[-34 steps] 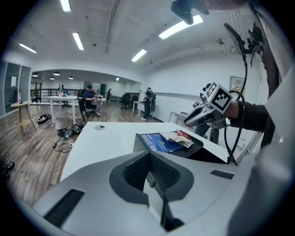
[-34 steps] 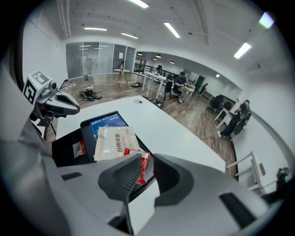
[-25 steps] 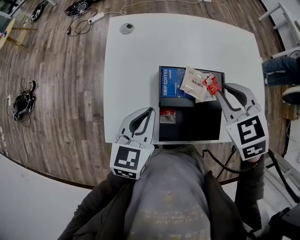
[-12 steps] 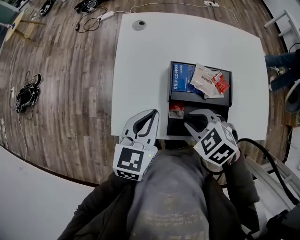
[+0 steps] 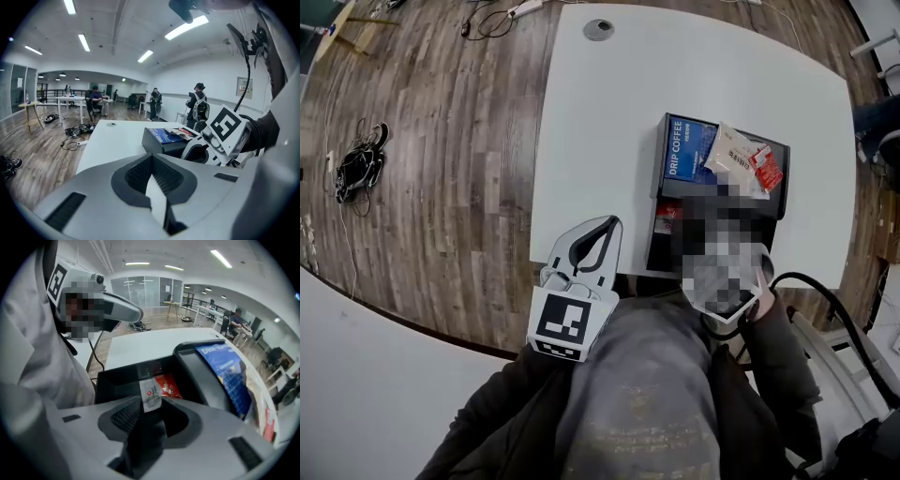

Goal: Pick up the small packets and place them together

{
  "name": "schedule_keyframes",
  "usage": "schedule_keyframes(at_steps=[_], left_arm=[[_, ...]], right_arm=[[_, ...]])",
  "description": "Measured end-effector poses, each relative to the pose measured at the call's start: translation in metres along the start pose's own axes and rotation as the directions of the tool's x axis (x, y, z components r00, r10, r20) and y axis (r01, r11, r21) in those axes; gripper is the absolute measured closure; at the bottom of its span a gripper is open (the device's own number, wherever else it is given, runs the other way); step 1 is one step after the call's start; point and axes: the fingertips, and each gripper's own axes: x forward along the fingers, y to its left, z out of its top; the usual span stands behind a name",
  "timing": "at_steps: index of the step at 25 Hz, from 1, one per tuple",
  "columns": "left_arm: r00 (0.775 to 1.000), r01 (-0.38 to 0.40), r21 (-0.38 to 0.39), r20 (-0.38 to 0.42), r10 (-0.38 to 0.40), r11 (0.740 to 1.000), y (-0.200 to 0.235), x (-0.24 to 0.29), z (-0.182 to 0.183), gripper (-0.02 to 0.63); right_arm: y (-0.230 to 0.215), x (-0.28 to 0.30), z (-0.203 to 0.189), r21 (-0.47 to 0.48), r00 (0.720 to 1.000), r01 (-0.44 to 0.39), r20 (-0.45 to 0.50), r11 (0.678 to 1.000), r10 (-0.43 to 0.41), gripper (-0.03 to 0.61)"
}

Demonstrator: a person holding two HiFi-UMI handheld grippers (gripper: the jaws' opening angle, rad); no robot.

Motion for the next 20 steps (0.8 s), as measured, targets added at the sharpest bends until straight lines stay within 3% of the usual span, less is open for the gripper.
schedule_keyframes(at_steps=[10, 20], left_arm=[[1.0, -0.006, -0.019, -0.018, 0.006, 1.0, 0.0063, 0.0048, -0.0055, 0.611], [1.0, -0.003, -0.017, -0.018, 0.003, 1.0, 0.0055, 0.0046, -0.0059, 0.611]], right_arm=[[-0.0061, 0.0104, -0.002, 0.035, 1.0, 0.019, -0.019, 0.999, -0.018, 0.448], [-0.0053, 0.0083, -0.0017, 0.048, 0.999, 0.033, 0.006, 0.998, -0.033, 0.575]])
